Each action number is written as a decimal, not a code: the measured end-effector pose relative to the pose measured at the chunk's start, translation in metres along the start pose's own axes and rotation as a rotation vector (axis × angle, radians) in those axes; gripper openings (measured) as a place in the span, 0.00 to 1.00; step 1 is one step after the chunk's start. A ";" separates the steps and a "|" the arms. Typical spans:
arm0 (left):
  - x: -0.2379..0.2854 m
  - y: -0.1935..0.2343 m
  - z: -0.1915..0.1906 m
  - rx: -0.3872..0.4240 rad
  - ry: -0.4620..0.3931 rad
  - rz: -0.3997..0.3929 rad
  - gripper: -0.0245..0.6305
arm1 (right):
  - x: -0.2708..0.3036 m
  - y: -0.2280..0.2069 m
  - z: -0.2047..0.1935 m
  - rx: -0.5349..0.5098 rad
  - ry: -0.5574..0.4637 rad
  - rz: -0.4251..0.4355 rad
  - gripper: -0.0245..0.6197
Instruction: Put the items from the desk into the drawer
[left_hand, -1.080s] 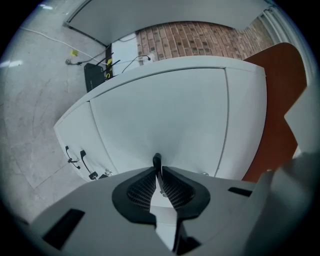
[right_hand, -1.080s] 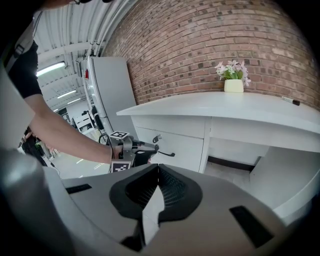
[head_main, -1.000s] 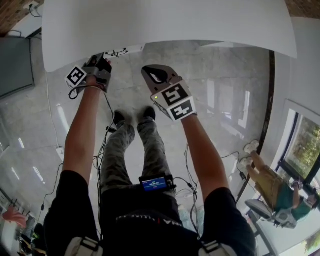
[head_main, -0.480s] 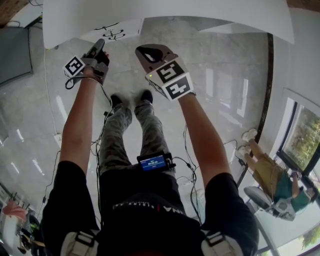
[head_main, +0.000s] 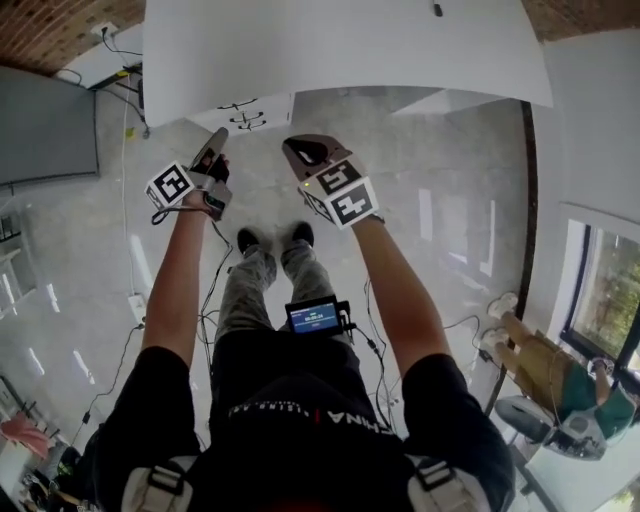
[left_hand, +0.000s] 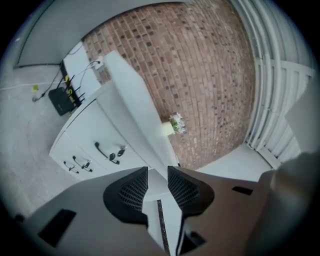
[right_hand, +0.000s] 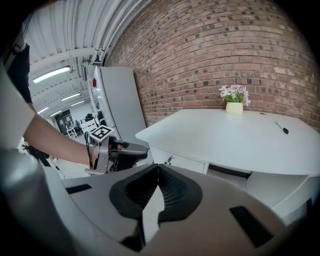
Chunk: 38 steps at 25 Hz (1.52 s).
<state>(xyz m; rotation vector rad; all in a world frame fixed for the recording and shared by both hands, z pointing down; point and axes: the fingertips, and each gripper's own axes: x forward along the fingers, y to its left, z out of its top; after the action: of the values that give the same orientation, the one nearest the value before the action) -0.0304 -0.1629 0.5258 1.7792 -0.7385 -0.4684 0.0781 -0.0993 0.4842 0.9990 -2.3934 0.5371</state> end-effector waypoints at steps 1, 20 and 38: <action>-0.005 -0.014 0.004 0.037 0.008 0.025 0.20 | -0.007 0.003 0.006 0.001 -0.003 -0.003 0.06; -0.090 -0.168 0.004 1.045 0.298 0.298 0.06 | -0.118 0.016 0.044 0.027 -0.040 -0.075 0.06; -0.115 -0.186 -0.076 1.170 0.421 0.355 0.05 | -0.138 0.021 0.024 0.015 -0.045 0.025 0.06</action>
<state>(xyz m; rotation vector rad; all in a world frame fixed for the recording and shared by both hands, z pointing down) -0.0188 0.0067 0.3693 2.5840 -1.0890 0.7295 0.1411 -0.0229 0.3824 0.9992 -2.4475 0.5485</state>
